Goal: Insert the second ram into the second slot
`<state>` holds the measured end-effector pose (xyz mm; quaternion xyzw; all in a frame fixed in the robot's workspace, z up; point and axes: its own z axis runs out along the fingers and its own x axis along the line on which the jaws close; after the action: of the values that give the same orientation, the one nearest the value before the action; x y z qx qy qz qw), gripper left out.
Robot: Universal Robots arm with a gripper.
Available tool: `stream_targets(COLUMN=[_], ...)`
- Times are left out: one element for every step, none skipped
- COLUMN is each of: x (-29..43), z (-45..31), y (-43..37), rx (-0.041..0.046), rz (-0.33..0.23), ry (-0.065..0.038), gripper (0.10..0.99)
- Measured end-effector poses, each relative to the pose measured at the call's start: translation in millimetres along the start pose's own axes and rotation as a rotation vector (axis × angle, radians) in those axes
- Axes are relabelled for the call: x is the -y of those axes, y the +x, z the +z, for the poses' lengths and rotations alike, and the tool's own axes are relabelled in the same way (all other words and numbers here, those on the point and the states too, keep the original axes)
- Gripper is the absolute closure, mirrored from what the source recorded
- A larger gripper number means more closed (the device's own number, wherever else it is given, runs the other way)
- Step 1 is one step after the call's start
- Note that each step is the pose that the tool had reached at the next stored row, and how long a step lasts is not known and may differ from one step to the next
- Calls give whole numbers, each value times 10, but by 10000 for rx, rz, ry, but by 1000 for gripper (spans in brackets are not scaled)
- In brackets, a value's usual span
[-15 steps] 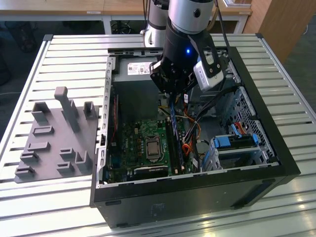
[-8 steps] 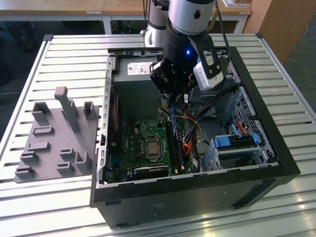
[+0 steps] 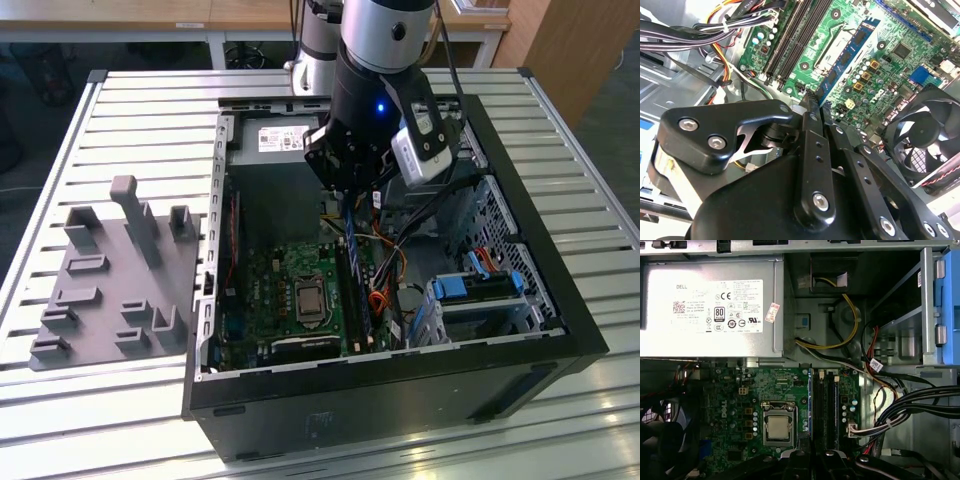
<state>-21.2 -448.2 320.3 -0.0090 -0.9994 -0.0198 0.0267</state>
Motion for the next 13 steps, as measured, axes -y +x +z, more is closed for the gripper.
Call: stream_targets(x=[0,0,0,0,0,0,1,0,1,1,1,1,1], z=[2,3,5,7,8,10,12,14,16,17,20,22,23], y=[0,0,-1,-1,-1,-1,-2,-2,-2,-2,-2,-3,-3], rx=[0,0,0,0,0,0,0,0,0,0,0,0,0], rz=[0,0,0,0,0,0,0,0,0,0,0,0,0], ry=[0,0,0,0,0,0,0,0,0,0,0,-1,0], gripper=[949,949,949,949,949,949,949,949,949,949,949,949,949])
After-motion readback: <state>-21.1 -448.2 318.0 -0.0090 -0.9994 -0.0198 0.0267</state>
